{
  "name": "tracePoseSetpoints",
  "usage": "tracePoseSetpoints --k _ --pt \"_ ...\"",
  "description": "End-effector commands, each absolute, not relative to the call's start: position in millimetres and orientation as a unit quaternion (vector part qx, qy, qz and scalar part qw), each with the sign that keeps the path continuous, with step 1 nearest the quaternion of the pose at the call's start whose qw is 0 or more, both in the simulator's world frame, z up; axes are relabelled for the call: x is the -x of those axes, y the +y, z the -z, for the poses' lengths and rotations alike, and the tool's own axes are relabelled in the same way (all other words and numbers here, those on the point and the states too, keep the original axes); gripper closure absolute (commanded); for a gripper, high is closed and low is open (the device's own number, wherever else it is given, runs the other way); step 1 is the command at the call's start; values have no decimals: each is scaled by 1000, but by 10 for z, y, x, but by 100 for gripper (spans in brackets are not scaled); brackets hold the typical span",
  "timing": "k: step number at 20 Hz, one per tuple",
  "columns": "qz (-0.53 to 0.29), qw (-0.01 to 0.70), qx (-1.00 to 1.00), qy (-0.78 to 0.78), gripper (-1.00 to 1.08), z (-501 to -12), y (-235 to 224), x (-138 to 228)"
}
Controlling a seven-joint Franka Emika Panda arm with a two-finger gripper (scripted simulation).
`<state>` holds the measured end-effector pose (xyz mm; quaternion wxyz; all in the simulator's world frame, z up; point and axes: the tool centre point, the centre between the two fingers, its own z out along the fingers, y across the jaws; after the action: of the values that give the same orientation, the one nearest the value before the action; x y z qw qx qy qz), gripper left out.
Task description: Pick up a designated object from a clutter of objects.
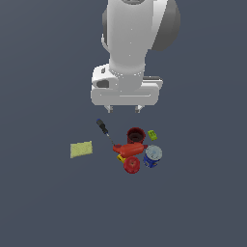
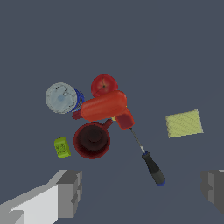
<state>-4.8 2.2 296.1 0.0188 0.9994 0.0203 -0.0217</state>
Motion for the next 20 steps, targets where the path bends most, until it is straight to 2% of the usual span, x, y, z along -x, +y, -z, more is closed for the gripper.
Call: tracePoseSetpoints --k 1,10,20 --pt "21 19 -999 19 -92 -2931 44 29" --pt "16 16 -1000 3 -92 -2578 319 -193" --pt "5 8 -999 -31 -92 -1776 942 -509"
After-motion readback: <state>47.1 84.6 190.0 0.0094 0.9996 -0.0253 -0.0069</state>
